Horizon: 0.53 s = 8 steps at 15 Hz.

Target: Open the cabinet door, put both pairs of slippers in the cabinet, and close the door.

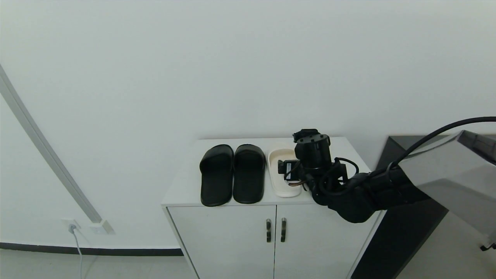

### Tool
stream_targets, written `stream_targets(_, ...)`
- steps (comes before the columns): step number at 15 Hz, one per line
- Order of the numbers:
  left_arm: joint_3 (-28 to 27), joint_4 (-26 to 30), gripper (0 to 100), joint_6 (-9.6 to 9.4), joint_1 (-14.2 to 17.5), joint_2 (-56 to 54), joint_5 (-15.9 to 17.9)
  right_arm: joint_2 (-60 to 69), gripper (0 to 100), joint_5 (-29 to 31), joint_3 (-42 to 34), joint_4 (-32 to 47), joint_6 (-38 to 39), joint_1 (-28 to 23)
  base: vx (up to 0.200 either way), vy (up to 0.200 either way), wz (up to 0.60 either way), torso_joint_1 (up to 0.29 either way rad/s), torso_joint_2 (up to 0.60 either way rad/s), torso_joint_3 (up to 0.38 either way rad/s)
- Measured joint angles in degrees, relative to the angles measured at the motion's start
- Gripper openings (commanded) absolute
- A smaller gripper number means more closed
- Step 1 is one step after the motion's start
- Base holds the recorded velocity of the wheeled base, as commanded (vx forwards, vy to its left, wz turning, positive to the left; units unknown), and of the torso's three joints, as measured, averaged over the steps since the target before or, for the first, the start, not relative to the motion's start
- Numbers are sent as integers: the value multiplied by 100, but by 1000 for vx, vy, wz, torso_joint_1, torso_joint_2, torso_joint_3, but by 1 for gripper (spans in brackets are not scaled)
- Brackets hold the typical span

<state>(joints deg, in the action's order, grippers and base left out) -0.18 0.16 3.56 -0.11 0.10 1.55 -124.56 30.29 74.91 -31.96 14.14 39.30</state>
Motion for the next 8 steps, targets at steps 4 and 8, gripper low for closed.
stream_targets(4,0,2,0,0,4,0,0,-250,100,-290,340,-13,-145,-229,0,0,0,0,0,0)
stream_targets(8,-2,2,0,2,1,0,0,-536,100,-325,805,-44,-416,-323,0,0,0,0,0,0)
